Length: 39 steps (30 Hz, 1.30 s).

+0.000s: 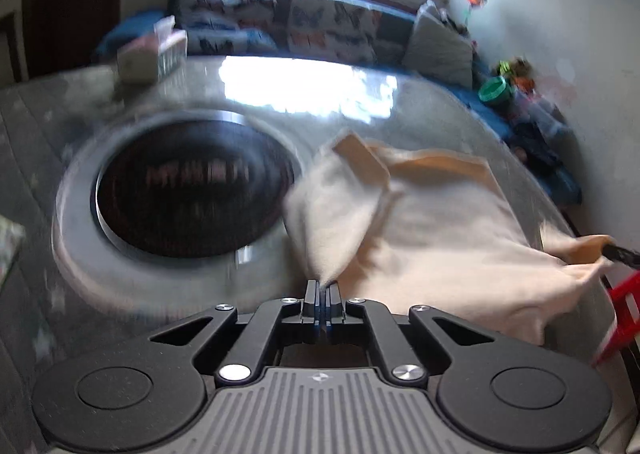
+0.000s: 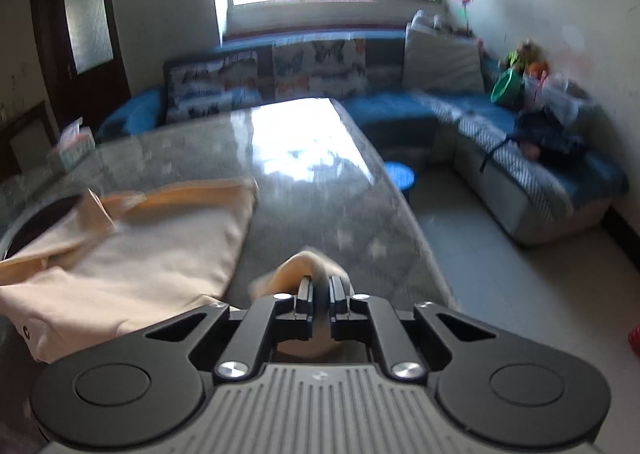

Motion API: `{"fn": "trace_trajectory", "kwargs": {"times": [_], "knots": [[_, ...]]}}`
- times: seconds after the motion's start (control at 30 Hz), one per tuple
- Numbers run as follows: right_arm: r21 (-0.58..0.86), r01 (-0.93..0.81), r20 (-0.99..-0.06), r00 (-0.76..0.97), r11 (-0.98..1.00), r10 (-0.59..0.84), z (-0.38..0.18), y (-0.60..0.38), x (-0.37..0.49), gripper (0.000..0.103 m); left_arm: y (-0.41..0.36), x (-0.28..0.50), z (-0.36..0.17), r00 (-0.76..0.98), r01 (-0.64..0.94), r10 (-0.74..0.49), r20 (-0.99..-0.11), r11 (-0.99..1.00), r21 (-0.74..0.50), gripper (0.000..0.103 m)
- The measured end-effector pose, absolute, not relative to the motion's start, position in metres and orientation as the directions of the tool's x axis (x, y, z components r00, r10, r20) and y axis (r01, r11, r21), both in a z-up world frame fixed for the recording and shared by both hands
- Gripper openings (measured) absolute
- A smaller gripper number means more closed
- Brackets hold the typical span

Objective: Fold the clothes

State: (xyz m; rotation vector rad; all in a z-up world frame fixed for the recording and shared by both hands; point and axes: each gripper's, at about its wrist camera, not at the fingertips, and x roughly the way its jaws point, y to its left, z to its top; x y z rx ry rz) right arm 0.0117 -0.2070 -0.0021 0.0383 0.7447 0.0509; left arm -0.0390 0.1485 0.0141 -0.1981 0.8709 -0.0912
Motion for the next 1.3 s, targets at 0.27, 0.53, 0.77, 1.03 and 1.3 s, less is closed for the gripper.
{"fn": "trace_trajectory", "kwargs": {"times": [0.27, 0.53, 0.77, 1.03, 1.3], "knots": [[0.004, -0.009, -0.715, 0.699, 1.0, 0.009, -0.013, -0.219, 0.001, 0.013, 0.146, -0.059, 0.012, 0.607, 0.037, -0.113, -0.787, 0.993, -0.115, 0.014], [-0.028, -0.13, -0.723, 0.687, 0.991, 0.07, -0.02, -0.186, 0.036, 0.035, 0.139, -0.026, 0.022, 0.666, 0.026, -0.082, -0.741, 0.996, -0.087, 0.044], [-0.088, -0.212, -0.772, 0.633, 0.973, 0.068, -0.052, -0.148, 0.062, 0.041, 0.114, 0.018, 0.012, 0.672, 0.081, -0.088, -0.736, 0.996, -0.046, 0.055], [-0.165, -0.116, -0.743, 0.668, 0.979, -0.046, -0.047, -0.167, 0.061, 0.007, 0.097, 0.054, -0.016, 0.642, 0.16, -0.126, -0.756, 0.987, -0.029, 0.053], [-0.231, 0.078, -0.701, 0.678, 0.97, -0.221, -0.029, -0.215, 0.056, 0.011, 0.1, 0.058, -0.027, 0.645, 0.196, -0.127, -0.754, 0.981, 0.003, 0.029]]}}
